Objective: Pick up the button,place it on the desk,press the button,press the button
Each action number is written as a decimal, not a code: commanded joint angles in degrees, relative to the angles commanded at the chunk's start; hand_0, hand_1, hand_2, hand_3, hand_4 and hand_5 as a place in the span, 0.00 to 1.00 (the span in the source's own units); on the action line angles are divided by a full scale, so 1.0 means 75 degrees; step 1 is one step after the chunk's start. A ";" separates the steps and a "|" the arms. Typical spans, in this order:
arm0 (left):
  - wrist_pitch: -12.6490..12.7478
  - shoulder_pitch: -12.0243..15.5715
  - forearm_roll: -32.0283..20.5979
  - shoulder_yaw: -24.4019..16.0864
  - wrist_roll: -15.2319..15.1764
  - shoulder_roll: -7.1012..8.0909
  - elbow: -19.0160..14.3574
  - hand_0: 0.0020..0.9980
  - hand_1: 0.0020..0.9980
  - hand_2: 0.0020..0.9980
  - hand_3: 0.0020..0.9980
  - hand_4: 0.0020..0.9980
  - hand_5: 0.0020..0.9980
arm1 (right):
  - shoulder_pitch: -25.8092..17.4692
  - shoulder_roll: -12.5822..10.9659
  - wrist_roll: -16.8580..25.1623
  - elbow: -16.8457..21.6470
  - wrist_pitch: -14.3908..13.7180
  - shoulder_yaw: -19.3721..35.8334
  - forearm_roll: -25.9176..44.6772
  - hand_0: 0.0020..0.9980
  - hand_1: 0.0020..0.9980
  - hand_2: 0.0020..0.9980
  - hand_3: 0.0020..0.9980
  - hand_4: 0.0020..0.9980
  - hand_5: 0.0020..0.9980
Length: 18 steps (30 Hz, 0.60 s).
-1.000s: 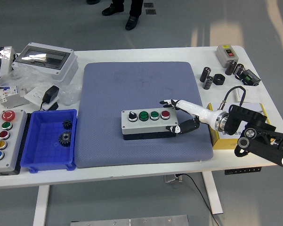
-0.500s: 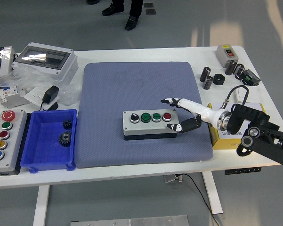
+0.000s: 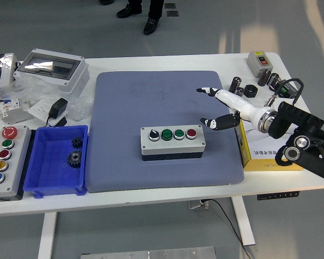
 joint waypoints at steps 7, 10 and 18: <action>0.0005 0.0018 -0.0015 -0.0006 0.0018 -0.0006 0.0000 0.62 0.55 0.49 0.58 0.48 0.18 | 0.0419 -0.0096 -0.1413 0.0557 0.1410 0.0612 -0.0068 0.80 0.87 0.90 1.00 0.54 0.18; 0.0001 0.0011 -0.0010 -0.0012 0.0018 -0.0008 0.0000 0.62 0.55 0.49 0.58 0.48 0.18 | 0.0501 -0.0089 -0.1800 0.0650 0.1929 0.0840 0.0250 0.80 0.87 0.90 1.00 0.54 0.18; -0.0001 0.0031 0.0076 -0.0102 0.0062 -0.0015 0.0000 0.62 0.55 0.49 0.58 0.48 0.18 | 0.0753 0.0051 -0.2127 0.0704 0.2741 0.0804 0.0899 0.04 0.20 0.30 0.79 0.27 0.10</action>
